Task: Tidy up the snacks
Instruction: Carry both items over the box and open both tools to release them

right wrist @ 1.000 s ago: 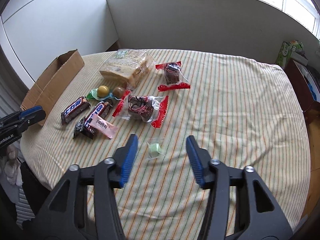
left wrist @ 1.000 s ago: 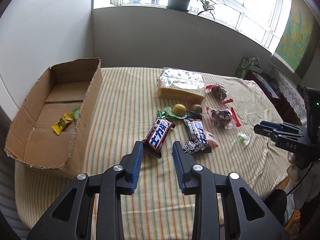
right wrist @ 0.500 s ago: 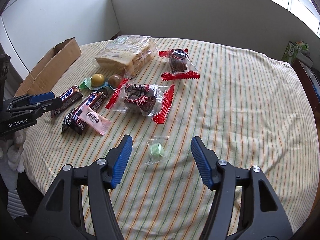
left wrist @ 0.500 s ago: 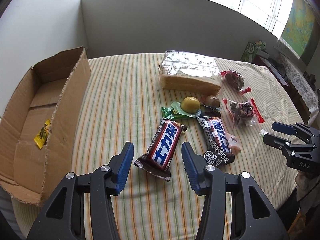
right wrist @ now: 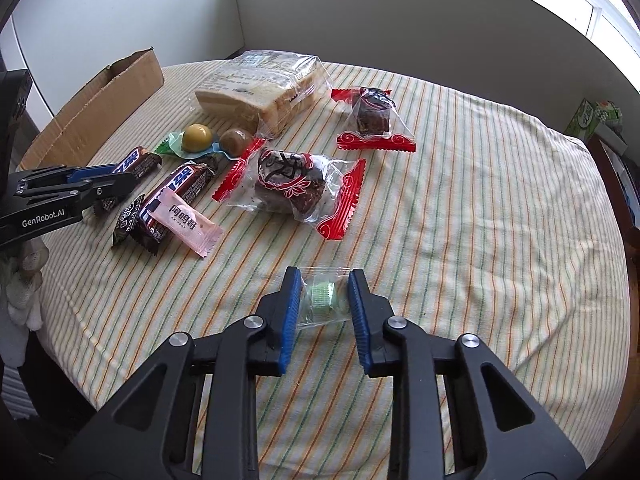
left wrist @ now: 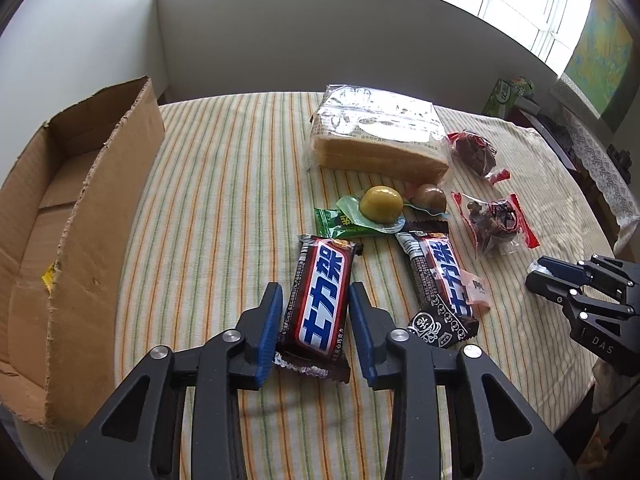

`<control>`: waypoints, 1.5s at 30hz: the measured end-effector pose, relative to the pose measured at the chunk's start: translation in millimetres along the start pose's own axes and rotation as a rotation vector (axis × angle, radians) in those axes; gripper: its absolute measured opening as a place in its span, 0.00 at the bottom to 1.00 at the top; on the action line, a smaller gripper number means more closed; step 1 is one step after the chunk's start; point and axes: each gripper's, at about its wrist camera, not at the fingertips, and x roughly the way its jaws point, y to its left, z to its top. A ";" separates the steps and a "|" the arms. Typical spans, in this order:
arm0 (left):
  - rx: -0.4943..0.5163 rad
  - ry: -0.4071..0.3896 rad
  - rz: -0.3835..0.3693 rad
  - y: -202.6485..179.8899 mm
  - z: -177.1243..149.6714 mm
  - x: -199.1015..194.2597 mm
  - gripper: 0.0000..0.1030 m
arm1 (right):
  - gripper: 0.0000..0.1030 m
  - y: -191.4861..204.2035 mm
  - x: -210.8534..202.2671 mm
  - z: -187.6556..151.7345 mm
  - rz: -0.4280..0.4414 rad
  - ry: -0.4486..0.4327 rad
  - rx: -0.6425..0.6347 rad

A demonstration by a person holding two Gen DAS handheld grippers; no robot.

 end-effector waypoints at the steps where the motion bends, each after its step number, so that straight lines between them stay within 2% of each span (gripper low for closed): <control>1: -0.001 -0.002 0.005 -0.1 -0.2 -0.8 0.26 | 0.25 0.6 -0.3 0.0 0.001 0.000 0.000; 10: -0.011 -0.018 0.001 2.2 -5.8 -12.6 0.26 | 0.24 2.8 -10.3 -1.8 0.012 -0.015 0.013; 21: -0.022 -0.104 0.003 10.3 -9.5 -60.3 0.26 | 0.24 29.2 -52.6 14.0 0.032 -0.095 -0.018; 32: -0.087 -0.203 0.060 56.4 -15.1 -112.5 0.26 | 0.24 98.6 -75.3 65.6 0.109 -0.194 -0.104; 45: -0.192 -0.247 0.145 135.4 -25.8 -135.3 0.26 | 0.24 202.7 -55.8 133.2 0.243 -0.222 -0.223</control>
